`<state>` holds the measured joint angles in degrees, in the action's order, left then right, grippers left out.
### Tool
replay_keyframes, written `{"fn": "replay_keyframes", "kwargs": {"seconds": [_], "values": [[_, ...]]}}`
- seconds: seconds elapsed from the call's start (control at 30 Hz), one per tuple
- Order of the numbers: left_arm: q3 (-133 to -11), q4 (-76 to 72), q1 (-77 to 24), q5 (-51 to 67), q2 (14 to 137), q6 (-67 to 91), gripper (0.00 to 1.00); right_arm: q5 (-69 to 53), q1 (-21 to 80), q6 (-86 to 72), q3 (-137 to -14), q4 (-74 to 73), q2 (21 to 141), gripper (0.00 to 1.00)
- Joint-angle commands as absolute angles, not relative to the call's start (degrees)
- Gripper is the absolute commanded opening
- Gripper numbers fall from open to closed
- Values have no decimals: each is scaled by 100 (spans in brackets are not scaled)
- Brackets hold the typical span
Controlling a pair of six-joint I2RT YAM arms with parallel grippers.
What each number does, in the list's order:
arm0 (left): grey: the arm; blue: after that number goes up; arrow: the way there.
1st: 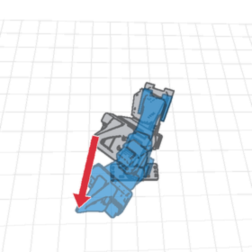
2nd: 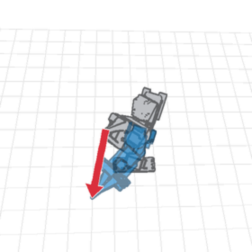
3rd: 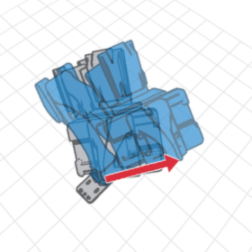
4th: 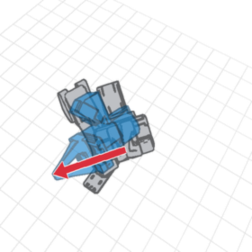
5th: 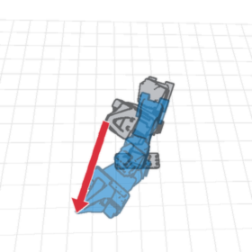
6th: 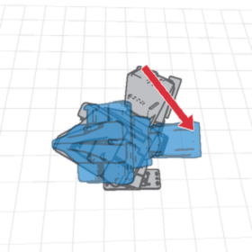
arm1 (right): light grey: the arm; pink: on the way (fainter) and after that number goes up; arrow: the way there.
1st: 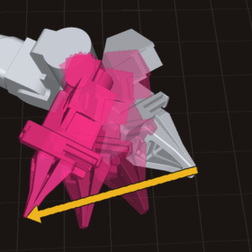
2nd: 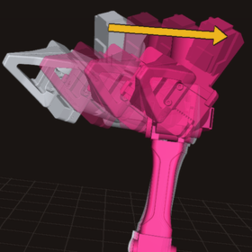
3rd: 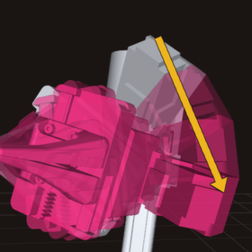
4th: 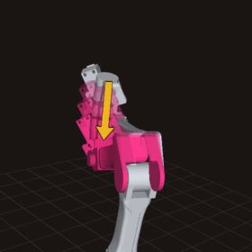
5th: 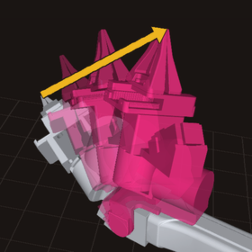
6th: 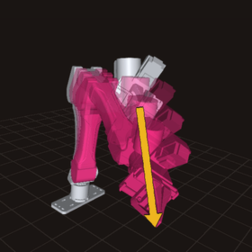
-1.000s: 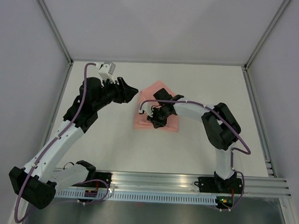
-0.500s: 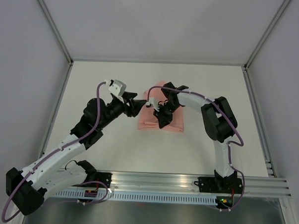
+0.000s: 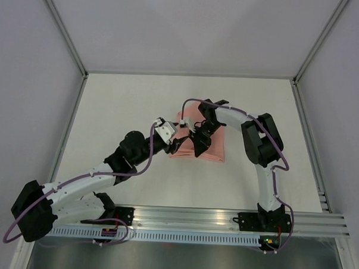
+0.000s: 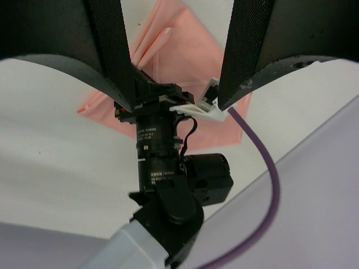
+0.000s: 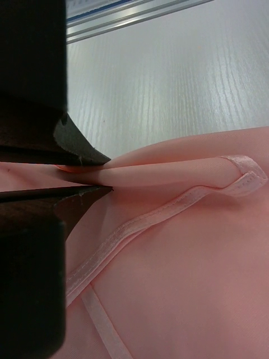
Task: Fold the napkin, place the utensils inside, and roll it up
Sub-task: Roll the napkin at the center of the board.
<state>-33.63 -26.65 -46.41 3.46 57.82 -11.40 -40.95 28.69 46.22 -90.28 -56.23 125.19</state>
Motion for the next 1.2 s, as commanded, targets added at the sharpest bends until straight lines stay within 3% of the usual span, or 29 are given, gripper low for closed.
{"fn": "replay_keyframes", "kwargs": {"seconds": [0.0,0.5,1.17], "values": [[-3393,-2883,-4982,27,6247,-2125,66,-3094,2769,5010,-8789,-5915,13210,17],[-3568,-2944,-5757,-685,8401,-2997,67,-3102,2566,5106,-9044,-6091,13447,17],[-4596,-2286,-5801,-53,9958,-3542,70,-3111,2470,5150,-9281,-6152,13676,16]]}}
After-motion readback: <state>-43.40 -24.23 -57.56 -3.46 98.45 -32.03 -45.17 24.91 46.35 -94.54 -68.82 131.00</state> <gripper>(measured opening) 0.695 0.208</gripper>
